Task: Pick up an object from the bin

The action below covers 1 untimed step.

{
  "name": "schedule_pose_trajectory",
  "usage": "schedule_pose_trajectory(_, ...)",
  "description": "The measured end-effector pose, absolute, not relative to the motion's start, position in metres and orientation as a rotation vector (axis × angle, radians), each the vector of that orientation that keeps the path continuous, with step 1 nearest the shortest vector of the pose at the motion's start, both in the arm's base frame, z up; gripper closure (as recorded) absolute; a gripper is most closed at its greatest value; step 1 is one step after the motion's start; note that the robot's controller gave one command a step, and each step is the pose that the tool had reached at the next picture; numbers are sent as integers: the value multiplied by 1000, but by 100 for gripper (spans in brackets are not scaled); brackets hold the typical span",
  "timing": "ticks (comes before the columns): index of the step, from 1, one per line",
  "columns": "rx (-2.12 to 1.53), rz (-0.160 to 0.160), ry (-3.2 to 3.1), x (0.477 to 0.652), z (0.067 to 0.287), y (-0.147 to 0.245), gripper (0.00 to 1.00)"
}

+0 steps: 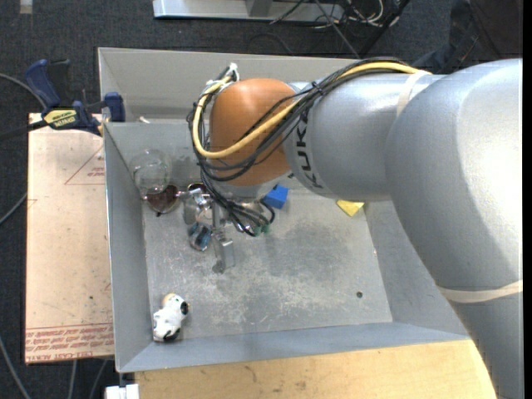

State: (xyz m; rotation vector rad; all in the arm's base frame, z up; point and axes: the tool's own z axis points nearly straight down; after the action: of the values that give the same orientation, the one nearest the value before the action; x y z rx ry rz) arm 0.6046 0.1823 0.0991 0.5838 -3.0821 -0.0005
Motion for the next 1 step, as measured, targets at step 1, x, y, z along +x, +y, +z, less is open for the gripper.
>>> schedule_pose_trajectory(1,1008,-2,-2980,616,127,165,0)
